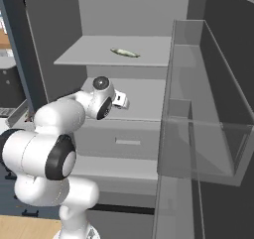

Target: Place one mushroom and one fish in each tupperware on the nearby counter, to pack two identical lunches.

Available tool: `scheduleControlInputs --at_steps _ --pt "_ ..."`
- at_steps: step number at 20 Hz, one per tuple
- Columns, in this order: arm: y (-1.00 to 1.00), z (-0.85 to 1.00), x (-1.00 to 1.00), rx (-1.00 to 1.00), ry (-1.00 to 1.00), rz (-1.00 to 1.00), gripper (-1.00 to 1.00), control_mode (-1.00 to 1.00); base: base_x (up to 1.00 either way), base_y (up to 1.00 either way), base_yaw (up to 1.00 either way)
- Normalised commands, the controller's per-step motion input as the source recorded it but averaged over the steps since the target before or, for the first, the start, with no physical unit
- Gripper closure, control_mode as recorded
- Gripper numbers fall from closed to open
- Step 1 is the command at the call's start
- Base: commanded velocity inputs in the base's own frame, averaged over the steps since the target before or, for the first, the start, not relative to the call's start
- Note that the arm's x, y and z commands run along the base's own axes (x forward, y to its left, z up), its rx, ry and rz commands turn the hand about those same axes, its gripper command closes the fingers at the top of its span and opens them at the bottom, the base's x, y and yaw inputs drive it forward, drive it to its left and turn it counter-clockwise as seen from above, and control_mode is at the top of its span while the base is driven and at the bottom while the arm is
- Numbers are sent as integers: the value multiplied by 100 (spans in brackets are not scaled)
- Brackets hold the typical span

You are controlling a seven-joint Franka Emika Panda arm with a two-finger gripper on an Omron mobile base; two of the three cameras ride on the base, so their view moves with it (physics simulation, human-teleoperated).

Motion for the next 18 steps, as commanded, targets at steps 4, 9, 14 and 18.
scheduleControlInputs --at_steps 4,9,14,18 --pt "0 -15 42 0 4 0 -100 -100 0 0 0" --pt "0 -21 36 0 2 0 -100 -100 0 0 0" --pt "0 -22 33 0 1 0 -100 -100 0 0 0" --pt "0 -22 33 0 0 0 -100 -100 0 0 0"
